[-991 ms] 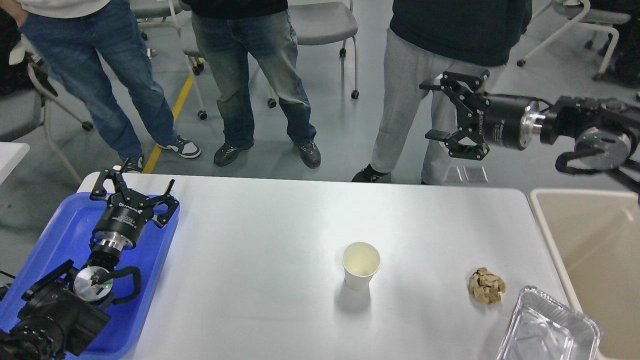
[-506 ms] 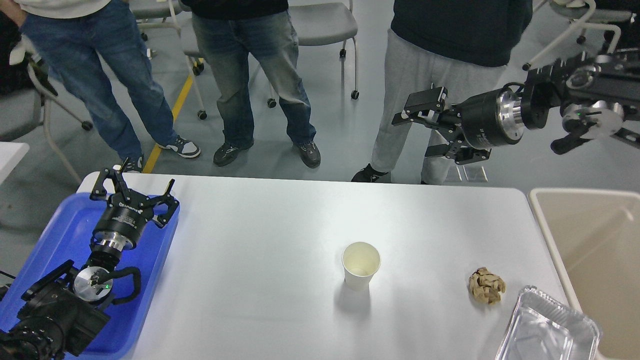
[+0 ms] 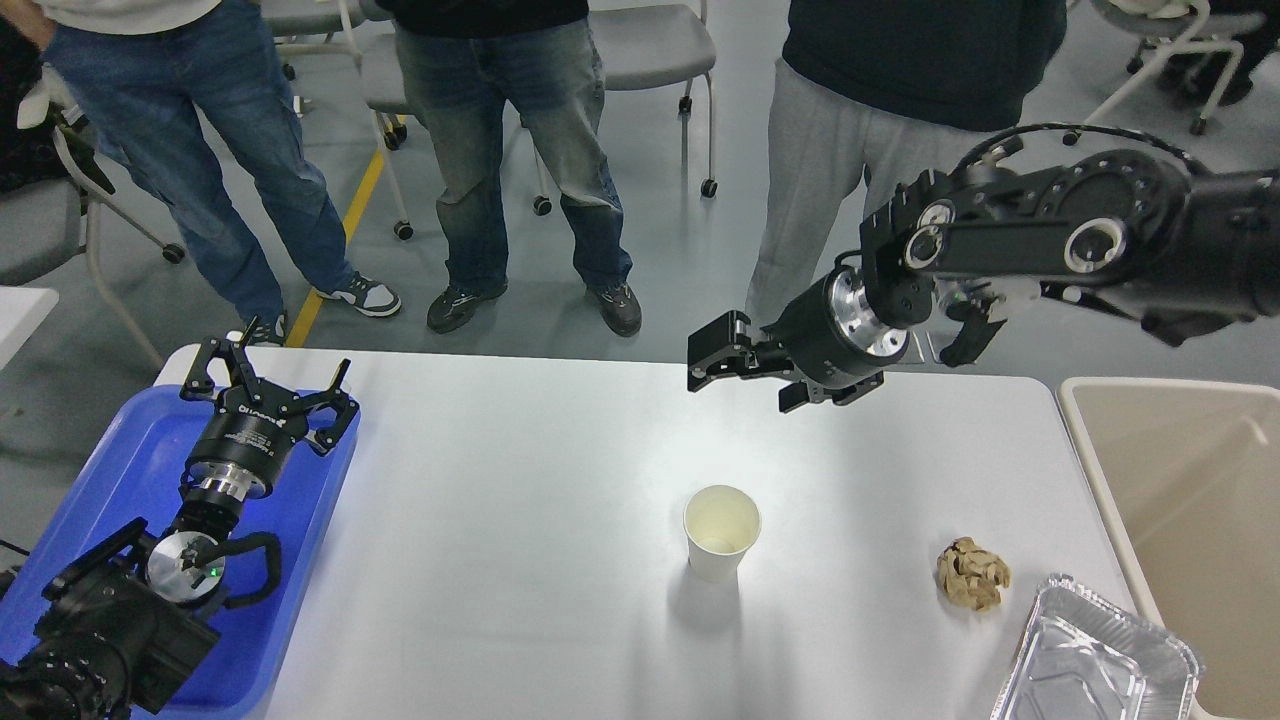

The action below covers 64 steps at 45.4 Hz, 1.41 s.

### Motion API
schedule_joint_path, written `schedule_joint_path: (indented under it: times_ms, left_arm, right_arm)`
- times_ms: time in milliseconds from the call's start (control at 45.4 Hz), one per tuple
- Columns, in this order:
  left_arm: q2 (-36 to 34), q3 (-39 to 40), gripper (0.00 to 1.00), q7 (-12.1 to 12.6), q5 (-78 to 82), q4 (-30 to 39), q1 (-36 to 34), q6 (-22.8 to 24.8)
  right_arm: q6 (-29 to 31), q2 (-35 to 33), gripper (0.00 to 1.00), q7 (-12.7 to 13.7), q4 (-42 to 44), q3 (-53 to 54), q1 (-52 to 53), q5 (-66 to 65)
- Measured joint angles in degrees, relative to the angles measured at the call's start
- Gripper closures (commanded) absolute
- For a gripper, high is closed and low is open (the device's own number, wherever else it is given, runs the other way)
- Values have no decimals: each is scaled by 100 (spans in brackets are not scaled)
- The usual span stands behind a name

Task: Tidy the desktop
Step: 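Lower the right gripper onto the white paper cup and close on its rim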

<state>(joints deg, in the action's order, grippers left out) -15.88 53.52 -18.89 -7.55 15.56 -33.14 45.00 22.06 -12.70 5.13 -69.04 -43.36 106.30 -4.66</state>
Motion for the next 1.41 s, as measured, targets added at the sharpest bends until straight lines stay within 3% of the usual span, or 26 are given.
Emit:
schedule_joint_path:
  times_ms: [220,484,1409]
  left_arm:
    - [0,0,0,0,0,0,0,0]
    - [-1,0,0,0,0,0,0,0]
    - [-2,0,0,0,0,0,0,0]
  right_arm:
    - [-10,752,0,13,413,-167,-370,-25]
    - [-15,1124,0,20,872,-236,-881,-223]
    - [-258,1152,0,-24,1736,-377,-2181,-1130]
